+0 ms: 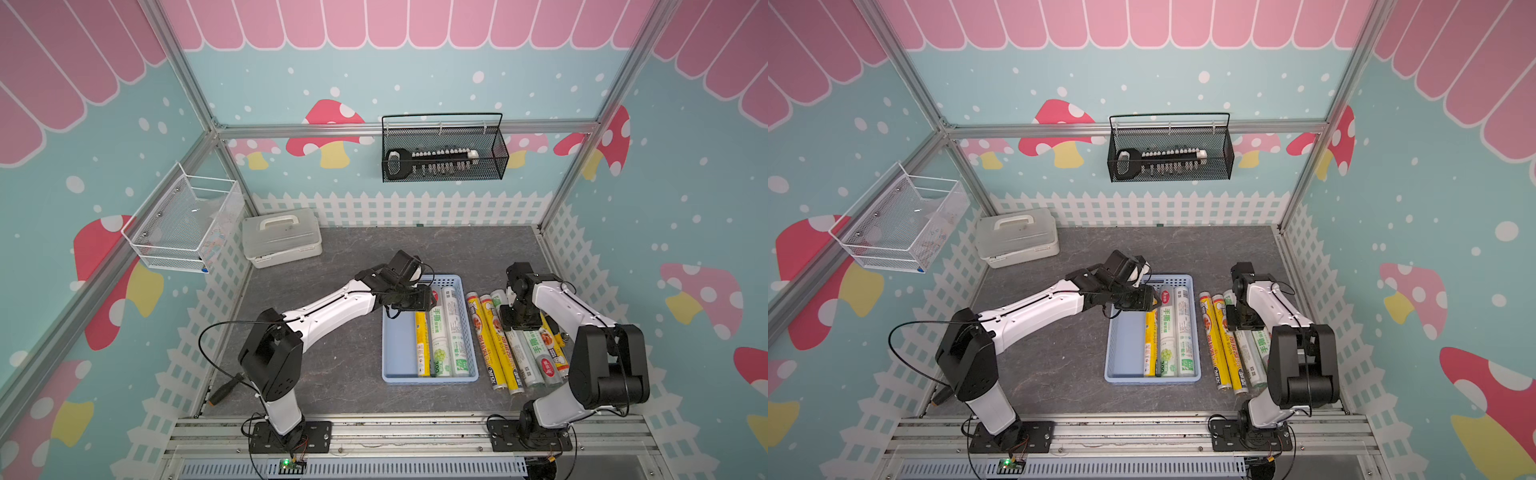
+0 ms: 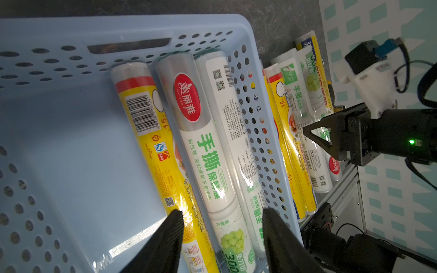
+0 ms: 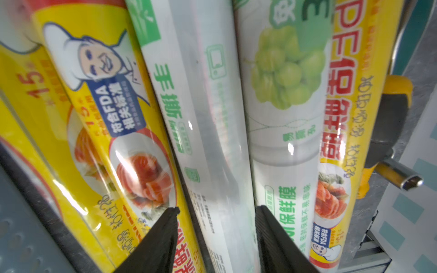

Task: Put the plastic wrap into the basket
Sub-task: Pick up the plastic wrap from the center of the board.

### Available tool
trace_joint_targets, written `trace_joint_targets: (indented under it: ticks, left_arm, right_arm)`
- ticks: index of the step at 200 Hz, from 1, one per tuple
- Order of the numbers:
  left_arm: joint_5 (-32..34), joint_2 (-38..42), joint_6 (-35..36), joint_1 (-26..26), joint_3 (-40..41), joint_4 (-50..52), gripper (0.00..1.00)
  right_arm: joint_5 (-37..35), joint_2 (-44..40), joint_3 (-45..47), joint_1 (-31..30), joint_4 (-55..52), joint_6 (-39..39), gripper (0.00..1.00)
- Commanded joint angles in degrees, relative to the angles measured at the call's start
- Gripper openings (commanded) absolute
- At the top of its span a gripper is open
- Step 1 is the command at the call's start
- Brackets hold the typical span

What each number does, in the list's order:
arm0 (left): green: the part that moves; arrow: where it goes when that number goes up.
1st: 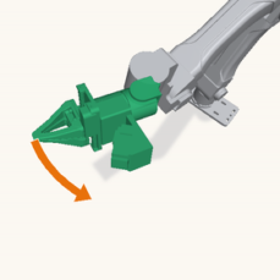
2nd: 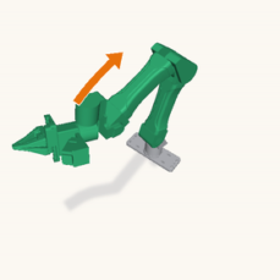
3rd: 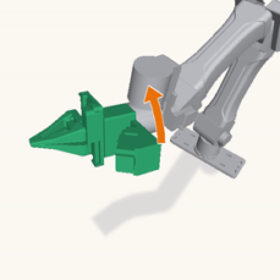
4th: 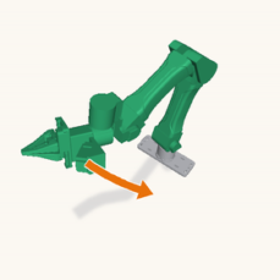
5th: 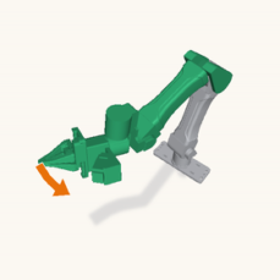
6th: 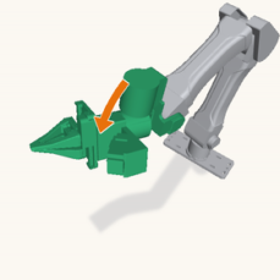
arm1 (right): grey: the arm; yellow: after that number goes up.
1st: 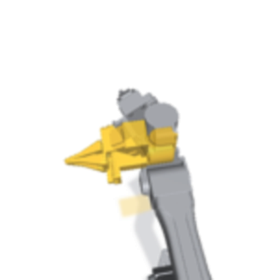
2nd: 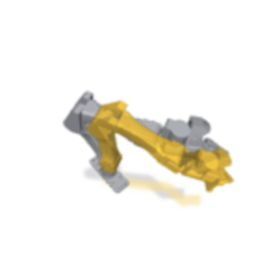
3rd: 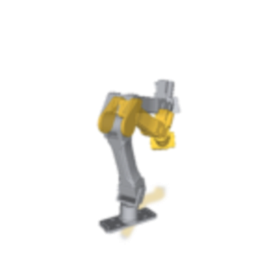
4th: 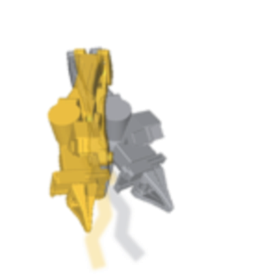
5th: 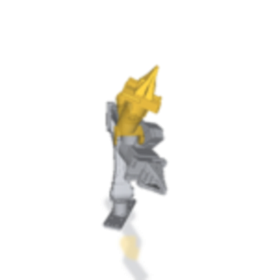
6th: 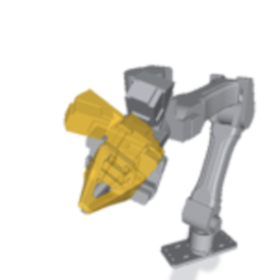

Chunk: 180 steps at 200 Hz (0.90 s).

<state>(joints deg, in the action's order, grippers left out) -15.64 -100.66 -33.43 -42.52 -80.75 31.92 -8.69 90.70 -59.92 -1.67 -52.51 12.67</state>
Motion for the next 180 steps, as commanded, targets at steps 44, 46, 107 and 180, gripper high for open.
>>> trace_joint_targets:
  ticks: [44,46,107,180]
  left_arm:
    - [0.69,-1.1,2.07,0.15,-1.51,0.9,0.57]
    - [0.65,-1.16,2.06,0.16,-1.51,0.94,0.57]
    - [0.46,-1.98,1.79,0.24,-2.22,0.84,0.56]
    - [0.86,-1.93,1.42,0.34,-2.04,0.87,0.56]
  right_arm:
    - [0.74,5.35,-2.24,0.22,0.04,-3.48,0.55]
    - [1.03,5.47,-2.22,0.25,0.08,-3.56,0.55]
    - [7.64,7.52,-2.0,-0.35,4.17,-4.32,0.61]
    - [8.1,11.67,-1.84,-0.61,7.4,-6.25,0.64]
